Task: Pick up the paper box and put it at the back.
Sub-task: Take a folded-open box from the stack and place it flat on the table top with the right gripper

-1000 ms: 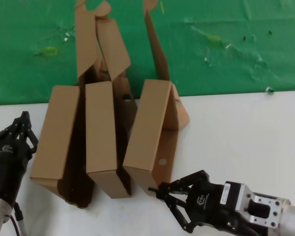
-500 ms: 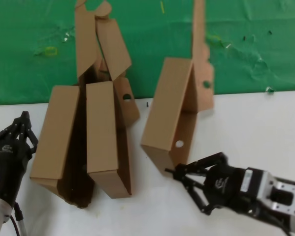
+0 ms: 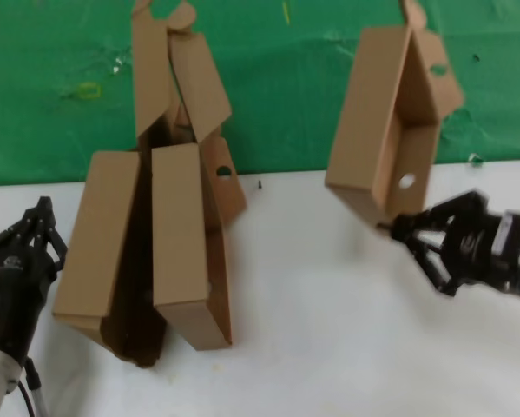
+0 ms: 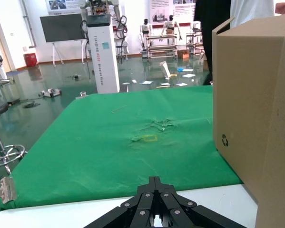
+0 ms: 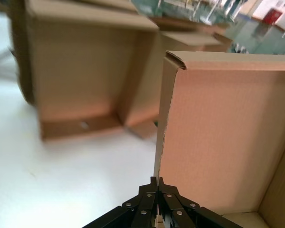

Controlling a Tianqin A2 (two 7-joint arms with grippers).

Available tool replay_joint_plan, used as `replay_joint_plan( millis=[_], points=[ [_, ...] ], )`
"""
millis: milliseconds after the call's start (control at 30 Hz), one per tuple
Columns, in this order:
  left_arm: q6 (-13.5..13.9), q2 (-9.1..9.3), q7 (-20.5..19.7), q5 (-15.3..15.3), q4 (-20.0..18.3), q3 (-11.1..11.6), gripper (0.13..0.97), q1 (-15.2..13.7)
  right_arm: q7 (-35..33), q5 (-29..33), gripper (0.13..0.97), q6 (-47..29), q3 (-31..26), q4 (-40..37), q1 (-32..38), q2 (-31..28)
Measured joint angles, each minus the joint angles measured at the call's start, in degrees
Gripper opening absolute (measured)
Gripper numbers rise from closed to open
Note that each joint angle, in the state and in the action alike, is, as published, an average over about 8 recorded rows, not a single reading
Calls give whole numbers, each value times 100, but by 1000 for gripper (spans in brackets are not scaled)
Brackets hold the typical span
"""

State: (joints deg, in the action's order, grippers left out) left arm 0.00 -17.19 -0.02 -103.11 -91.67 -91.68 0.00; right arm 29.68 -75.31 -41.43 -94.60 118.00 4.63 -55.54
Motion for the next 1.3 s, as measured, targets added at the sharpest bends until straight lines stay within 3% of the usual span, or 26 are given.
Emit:
replay_joint_plan(
  millis=[133, 333, 600, 900, 1300],
  points=[
    [0, 0, 0, 0, 0, 0, 143, 0, 603, 917, 149, -641, -179, 0, 700, 14],
    [0, 0, 0, 0, 0, 0, 143, 0, 1367, 2494, 149, -1798, -963, -10, 1949, 273],
    [0, 0, 0, 0, 0, 0, 143, 0, 1367, 4177, 149, -3099, -1918, -444, 3230, 1406],
    [0, 0, 0, 0, 0, 0, 143, 0, 715, 4947, 148, -3612, -2600, -1710, 4191, 2595],
    [0, 0, 0, 0, 0, 0, 143, 0, 290, 5567, 148, -3305, -2950, -3335, 4777, 3651]
  ],
)
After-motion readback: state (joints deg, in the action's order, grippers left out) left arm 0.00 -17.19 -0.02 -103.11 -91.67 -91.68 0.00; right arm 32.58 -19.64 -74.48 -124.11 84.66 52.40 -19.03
